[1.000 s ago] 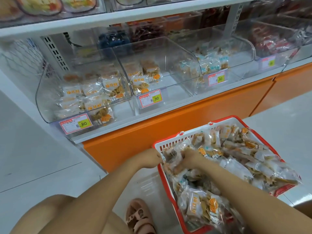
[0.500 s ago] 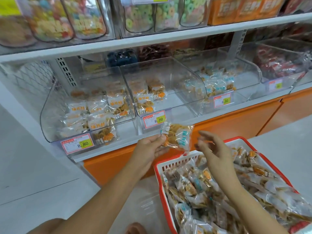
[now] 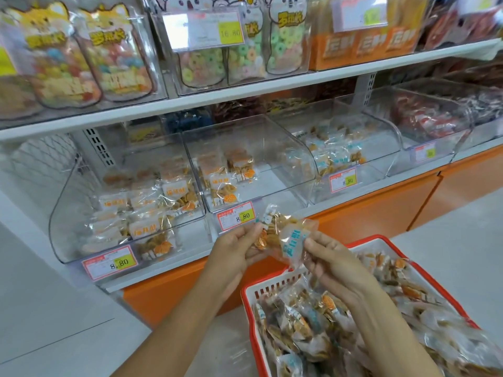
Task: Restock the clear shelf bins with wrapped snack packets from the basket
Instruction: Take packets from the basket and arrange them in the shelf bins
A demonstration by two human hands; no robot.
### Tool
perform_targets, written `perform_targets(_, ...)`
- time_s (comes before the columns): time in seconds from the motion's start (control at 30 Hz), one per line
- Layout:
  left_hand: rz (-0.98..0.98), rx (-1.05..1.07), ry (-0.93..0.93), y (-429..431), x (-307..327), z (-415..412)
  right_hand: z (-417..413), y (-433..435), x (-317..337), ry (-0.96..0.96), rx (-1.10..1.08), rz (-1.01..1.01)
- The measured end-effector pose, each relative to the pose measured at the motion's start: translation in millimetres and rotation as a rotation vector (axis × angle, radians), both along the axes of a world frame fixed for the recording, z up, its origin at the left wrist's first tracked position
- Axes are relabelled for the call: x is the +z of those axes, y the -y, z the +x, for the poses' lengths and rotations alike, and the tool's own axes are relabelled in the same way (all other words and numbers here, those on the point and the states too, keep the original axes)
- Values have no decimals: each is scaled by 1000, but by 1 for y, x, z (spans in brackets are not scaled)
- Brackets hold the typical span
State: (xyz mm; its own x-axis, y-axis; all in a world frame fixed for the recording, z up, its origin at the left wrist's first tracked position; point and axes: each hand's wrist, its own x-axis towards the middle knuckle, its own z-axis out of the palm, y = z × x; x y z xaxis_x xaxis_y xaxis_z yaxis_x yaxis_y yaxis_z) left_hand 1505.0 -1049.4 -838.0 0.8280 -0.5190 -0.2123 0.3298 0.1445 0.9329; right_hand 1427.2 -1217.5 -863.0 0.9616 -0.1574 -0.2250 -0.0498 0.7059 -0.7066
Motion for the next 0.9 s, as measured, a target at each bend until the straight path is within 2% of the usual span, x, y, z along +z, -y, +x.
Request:
perform_targets(0.2,-64,86,-123,19,20,9,0,35,12,36,21,-264)
perform_targets(0.37,17,182,6,40,31,9,-10,59,33,48,-68,-601)
perform_targets(0.5,12,220,71,65,39,5,-14,69,46,36,-264,-776)
perform_targets(0.63,-39,219,30,97,41,2,-15,72,52,5,-432,-709)
perform_targets(0.73,-94,225,-4,117,38,2,-10,76,57,-32,-267,-608)
perform_targets(0.8,-104,189,40,129,39,5,-5,81,64,-6,-183,-565)
perform_targets(0.9,-12,125,199,142,43,17,12,112,80,19,-260,-710)
